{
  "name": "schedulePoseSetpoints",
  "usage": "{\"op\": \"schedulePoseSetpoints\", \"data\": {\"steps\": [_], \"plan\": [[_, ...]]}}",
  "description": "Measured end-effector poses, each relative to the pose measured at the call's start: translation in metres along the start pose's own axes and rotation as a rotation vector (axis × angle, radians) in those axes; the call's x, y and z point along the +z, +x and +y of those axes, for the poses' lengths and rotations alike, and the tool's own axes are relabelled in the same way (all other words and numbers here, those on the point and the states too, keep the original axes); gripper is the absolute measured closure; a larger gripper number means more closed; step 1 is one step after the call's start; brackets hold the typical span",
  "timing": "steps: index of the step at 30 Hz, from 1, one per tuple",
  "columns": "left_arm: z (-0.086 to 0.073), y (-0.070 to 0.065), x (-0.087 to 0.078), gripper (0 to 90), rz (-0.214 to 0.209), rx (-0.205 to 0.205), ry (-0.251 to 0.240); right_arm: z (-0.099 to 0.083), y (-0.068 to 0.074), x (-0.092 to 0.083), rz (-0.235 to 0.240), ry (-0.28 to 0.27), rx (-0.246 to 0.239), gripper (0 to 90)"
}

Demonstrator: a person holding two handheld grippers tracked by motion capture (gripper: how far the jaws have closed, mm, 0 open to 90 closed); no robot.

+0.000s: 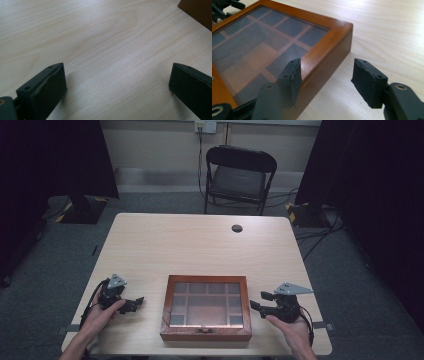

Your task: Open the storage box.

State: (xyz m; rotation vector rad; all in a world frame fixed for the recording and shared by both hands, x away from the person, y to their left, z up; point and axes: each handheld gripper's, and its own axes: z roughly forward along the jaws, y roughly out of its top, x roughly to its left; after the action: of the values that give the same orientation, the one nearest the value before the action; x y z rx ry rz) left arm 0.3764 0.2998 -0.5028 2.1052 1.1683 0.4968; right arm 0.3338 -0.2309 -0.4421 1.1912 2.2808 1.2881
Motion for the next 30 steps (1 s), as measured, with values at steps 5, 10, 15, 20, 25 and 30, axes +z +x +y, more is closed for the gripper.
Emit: {"op": "schedulePoseSetpoints", "data": {"steps": [5,10,15,20,25,30], "plan": [[0.000,0.000,0.000,0.5,0.000,0.000,0.000,0.012,0.010,-0.002,0.025,-0.028,-0.039,34.7],[0.000,0.000,0.000,0.4,0.001,-0.001,-0.001,0.026,0.035,-0.001,0.106,-0.039,-0.129,39.4],[0.000,0.000,0.000,0.3,0.002,-0.003,-0.002,0.035,0.050,0.004,0.198,-0.040,-0.138,47.4],[0.000,0.000,0.000,0.3,0.002,-0.003,-0.002,0.045,0.061,0.011,0.271,-0.002,-0.155,53.5],[0.000,0.000,0.000,0.3,0.001,-0.003,-0.001,0.050,0.074,0.019,0.350,0.028,-0.193,61.8],[0.000,0.000,0.000,0.3,0.002,-0.003,-0.002,0.044,0.085,0.027,0.418,0.041,-0.191,67.5]]}}
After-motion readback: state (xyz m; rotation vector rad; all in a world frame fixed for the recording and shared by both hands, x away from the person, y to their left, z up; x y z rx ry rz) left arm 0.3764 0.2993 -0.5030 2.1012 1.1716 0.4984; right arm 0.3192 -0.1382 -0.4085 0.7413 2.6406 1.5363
